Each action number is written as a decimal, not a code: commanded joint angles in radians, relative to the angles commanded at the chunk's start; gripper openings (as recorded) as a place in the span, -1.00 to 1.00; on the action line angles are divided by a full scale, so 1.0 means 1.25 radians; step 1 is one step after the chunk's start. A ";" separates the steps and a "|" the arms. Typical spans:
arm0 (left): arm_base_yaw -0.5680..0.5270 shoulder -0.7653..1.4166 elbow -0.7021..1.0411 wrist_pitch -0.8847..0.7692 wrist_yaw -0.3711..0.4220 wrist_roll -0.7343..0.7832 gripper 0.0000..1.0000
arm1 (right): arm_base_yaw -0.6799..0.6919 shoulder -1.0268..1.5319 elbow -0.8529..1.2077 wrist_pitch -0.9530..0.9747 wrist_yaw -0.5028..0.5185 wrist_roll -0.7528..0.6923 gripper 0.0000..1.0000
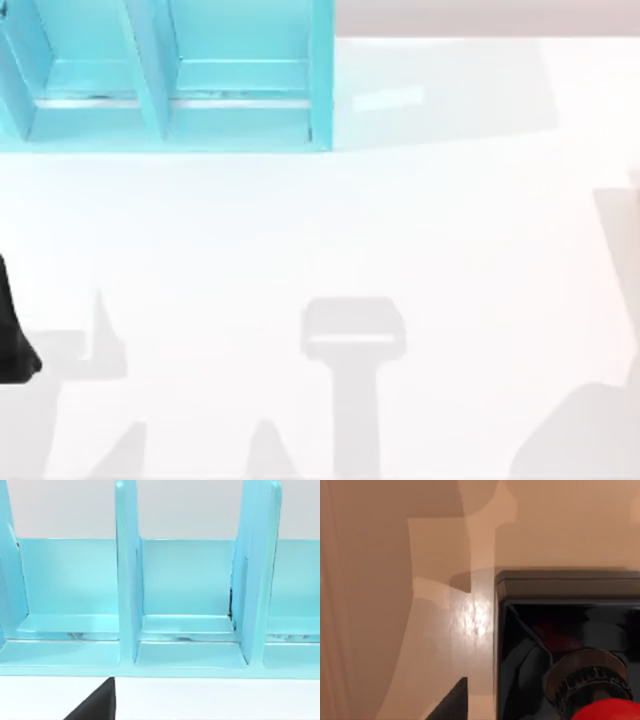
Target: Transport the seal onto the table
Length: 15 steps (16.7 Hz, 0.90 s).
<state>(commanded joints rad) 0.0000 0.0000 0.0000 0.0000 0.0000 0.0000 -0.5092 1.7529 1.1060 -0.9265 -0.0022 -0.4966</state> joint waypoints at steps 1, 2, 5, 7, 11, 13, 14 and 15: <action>0.000 0.000 0.000 0.000 0.000 0.000 1.00 | 0.000 0.000 0.000 0.000 0.000 0.000 0.10; 0.000 0.000 0.000 0.000 0.000 0.000 1.00 | 0.000 0.000 0.000 0.000 0.000 0.000 -0.06; 0.000 0.000 0.000 0.000 0.000 0.000 1.00 | 0.000 0.000 0.000 0.000 0.000 0.000 -0.51; 0.000 0.000 0.000 0.000 0.000 0.000 1.00 | 0.000 0.000 0.000 0.000 0.000 0.000 -0.81; 0.000 0.000 0.000 0.000 0.000 0.000 1.00 | 0.000 0.000 0.000 0.000 0.000 0.000 -1.00; 0.000 0.000 0.000 0.000 0.000 0.000 1.00 | 0.000 0.000 0.000 0.000 0.000 0.000 -1.00; 0.000 0.000 0.000 0.000 0.000 0.000 1.00 | 0.000 0.000 0.000 0.000 0.000 0.000 -1.00; 0.000 0.000 0.000 0.000 0.000 0.000 1.00 | 0.000 0.000 0.000 0.000 0.000 0.000 -1.00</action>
<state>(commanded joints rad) 0.0000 0.0000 0.0000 0.0000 0.0000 0.0000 -0.5092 1.7529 1.1060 -0.9265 -0.0022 -0.4966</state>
